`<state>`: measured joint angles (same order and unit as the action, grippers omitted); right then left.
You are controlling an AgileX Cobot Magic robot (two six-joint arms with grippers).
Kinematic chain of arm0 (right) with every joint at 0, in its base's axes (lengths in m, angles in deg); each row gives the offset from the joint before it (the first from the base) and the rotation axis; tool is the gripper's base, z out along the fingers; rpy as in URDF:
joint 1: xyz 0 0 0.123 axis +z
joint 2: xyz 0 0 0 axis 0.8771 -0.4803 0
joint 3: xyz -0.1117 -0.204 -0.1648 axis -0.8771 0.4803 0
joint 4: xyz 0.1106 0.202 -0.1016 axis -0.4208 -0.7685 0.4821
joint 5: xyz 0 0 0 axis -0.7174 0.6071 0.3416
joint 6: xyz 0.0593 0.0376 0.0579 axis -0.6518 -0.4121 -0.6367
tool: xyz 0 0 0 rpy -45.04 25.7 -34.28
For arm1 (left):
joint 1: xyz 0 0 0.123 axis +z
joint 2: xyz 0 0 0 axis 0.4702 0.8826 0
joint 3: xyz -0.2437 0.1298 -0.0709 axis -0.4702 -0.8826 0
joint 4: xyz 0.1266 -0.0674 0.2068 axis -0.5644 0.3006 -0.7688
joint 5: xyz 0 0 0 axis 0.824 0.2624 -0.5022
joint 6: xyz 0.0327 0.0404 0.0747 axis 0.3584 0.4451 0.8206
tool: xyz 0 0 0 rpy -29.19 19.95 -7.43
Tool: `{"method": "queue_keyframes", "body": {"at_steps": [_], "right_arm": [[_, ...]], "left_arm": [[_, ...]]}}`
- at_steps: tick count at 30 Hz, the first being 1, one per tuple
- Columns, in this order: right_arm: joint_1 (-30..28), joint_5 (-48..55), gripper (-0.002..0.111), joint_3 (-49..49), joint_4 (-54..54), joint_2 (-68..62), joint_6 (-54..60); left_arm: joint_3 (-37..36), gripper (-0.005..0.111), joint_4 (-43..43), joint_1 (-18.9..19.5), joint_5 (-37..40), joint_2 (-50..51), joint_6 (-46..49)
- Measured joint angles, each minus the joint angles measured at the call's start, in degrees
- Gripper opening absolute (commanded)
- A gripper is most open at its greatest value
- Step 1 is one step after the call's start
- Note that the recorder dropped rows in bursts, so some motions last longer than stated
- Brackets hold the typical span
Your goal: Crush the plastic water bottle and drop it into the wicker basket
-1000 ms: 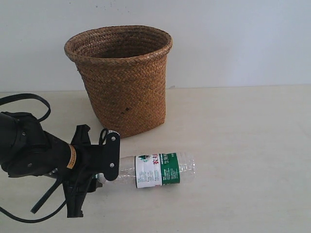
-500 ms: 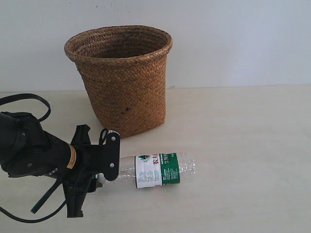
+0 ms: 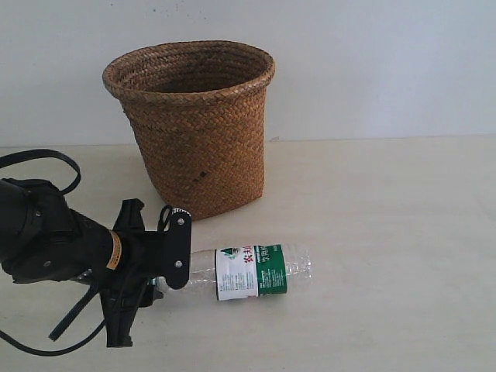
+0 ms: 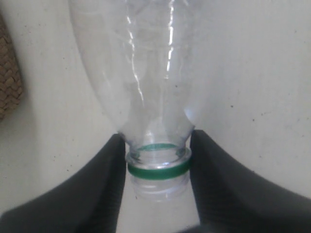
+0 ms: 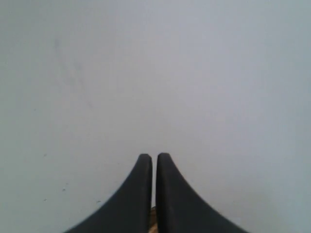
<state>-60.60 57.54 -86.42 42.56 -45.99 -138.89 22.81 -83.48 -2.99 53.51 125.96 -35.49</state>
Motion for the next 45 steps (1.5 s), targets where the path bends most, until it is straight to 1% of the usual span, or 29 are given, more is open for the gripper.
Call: {"method": "queue_keyframes", "body": {"at_steps": [1, 2, 3, 4, 6, 7, 10, 11, 12, 13, 14, 15, 16, 17, 18, 19, 21, 23, 30, 35, 40, 45], "right_arm": [[0.0, -2.7, 0.000, -3.7, 12.7, -4.4, -12.1], [0.0, -4.8, 0.000, -5.1, 18.9, -6.7, -17.2], [0.0, -13.9, 0.000, -8.9, 30.1, -15.2, -29.8], [0.0, -19.5, 0.000, -11.0, 33.5, -21.3, -34.6], [0.0, -26.1, 0.000, -13.7, 37.5, -30.8, -39.6], [0.0, -30.0, 0.000, -16.7, 41.9, -40.6, -43.5], [0.3, -32.2, 0.000, -20.9, 50.0, -52.8, -47.6], [2.0, -30.9, 0.000, -22.8, 53.3, -59.0, -49.1], [3.5, -29.3, 0.000, -23.7, 54.6, -61.6, -49.7], [7.4, -24.6, 0.000, -25.5, 56.7, -65.1, -50.1], [9.9, -21.0, 0.000, -26.4, 57.9, -66.2, -50.2], [15.5, -11.9, 0.000, -28.1, 61.2, -67.3, -51.1], [18.4, -6.7, 0.000, -28.9, 63.5, -67.6, -52.2], [23.4, 2.7, 0.000, -29.8, 67.0, -67.6, -54.5], [26.0, 7.5, 0.000, -30.1, 68.2, -67.6, -55.3], [29.9, 14.3, 0.000, -30.3, 69.1, -68.0, -56.0], [33.0, 18.9, 0.000, -30.4, 69.6, -69.2, -56.1], [34.8, 20.1, 0.000, -30.5, 69.6, -71.0, -56.1], [35.9, 10.6, 0.000, -33.4, 69.4, -75.2, -55.9], [35.9, 9.3, 0.000, -35.8, 68.2, -77.2, -56.8], [35.9, 7.7, 0.000, -37.8, 67.6, -85.2, -58.3], [35.9, 8.7, 0.000, -38.4, 67.4, -90.7, -59.1]], "left_arm": [[0.0, 0.004, -0.3, 0.0, 0.0, 0.0, 0.0], [0.0, 0.004, -0.4, 0.0, 0.0, 0.0, 0.0], [0.0, 0.004, -0.4, 0.0, 0.0, 0.0, 0.0], [0.0, 0.004, -0.4, 0.0, 0.0, 0.0, 0.0], [0.0, 0.004, -0.4, 0.0, 0.0, 0.0, 0.0], [0.0, 0.004, -0.5, 0.0, 0.0, 0.0, 0.0], [0.0, 0.004, -0.5, 0.0, 0.0, 0.0, 0.0], [0.0, 0.004, -0.6, 0.0, -0.8, 0.0, 0.0], [0.0, 0.004, -0.7, 0.0, -1.3, 0.0, 0.0], [0.0, 0.004, -0.8, 0.0, -2.2, 0.0, 0.0], [0.0, 0.004, -0.8, 0.0, -2.4, 0.0, 0.0], [0.0, 0.004, -0.8, 0.0, -2.6, 0.0, 0.0], [0.0, 0.004, -0.8, 0.0, -2.6, 0.0, 0.0], [0.0, 0.004, -0.8, 0.0, -2.6, 0.0, 0.0], [0.0, 0.004, -0.8, 0.0, -2.6, 0.0, 0.0], [0.0, 0.004, -0.8, 0.0, -2.6, 0.0, 0.0], [0.0, 0.004, -0.8, 0.0, -2.6, 0.0, 0.0], [0.0, 0.004, -0.8, 0.0, -2.6, 0.0, 0.0], [0.0, 0.004, -0.8, 0.0, -2.6, 0.0, 0.0], [0.0, 0.004, -0.8, 0.0, -2.6, 0.0, 0.0], [0.0, 0.004, -0.8, 0.0, -2.7, 0.0, 0.0], [0.0, 0.004, -0.8, 0.0, -2.7, 0.0, 0.0]]}}
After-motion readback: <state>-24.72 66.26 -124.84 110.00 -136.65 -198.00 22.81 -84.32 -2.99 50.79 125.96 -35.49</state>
